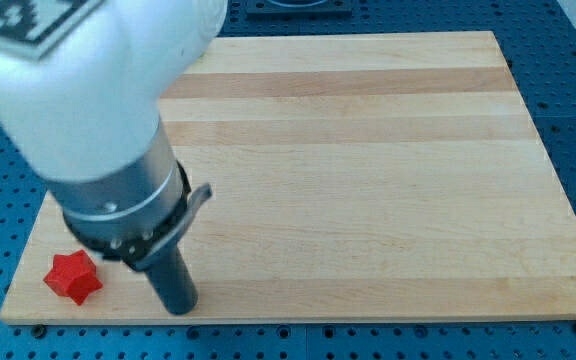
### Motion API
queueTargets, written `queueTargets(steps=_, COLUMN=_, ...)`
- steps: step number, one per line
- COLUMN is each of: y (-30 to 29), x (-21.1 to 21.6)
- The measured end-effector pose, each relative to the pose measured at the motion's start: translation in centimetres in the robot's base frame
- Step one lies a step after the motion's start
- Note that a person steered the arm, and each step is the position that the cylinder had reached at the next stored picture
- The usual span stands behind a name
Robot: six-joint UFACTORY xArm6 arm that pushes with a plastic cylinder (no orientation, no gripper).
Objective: Move your arm towards top right
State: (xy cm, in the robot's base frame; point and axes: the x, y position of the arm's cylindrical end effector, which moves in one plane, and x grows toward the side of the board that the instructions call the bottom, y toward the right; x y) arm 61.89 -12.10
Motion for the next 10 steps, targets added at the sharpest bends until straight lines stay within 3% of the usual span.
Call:
queueTargets(steps=3, y=-7.4, x=-1.9)
queueTargets(steps=5, y=-8.0, x=-3.2)
queueTargets(steps=8, y=20.4, x=-18.2)
queueTargets(steps=9, y=27.4, x=-25.7)
queueTargets(steps=10, y=29.8, x=-30.2)
